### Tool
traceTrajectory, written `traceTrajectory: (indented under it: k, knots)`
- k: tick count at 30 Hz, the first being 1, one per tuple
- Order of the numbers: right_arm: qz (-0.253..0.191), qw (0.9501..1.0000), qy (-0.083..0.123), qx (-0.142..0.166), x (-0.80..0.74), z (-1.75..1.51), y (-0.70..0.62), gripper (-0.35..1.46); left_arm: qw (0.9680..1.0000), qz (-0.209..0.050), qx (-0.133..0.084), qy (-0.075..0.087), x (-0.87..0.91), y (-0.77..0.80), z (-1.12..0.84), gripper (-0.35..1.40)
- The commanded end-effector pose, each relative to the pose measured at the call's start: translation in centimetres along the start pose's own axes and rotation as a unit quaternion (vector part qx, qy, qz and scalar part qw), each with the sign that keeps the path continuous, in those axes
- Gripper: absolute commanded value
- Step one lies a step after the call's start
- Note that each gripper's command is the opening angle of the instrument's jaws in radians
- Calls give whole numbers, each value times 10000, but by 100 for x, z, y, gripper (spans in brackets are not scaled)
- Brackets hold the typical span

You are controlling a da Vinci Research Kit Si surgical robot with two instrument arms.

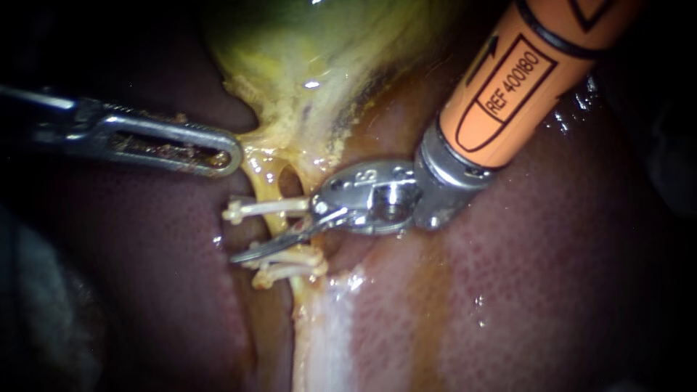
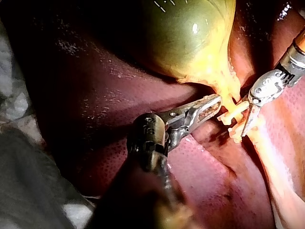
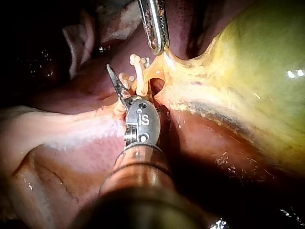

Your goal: Go to the cutting position left tube

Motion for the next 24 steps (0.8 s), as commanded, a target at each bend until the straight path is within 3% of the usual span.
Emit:
traceTrajectory:
  k: [1, 11, 24]
  knots:
    - [44, 10000, -32, 33, -2, 2, -1, 123, 10000, 0, -1, 0, 0, 0, 0, -35]
    - [323, 9993, -109, 120, -11, 9, -5, 121, 10000, -1, 0, 0, 0, 0, 0, -35]
    - [414, 9985, 267, 237, -3, 24, -3, 125, 10000, -1, 1, 1, 0, 0, 0, -35]
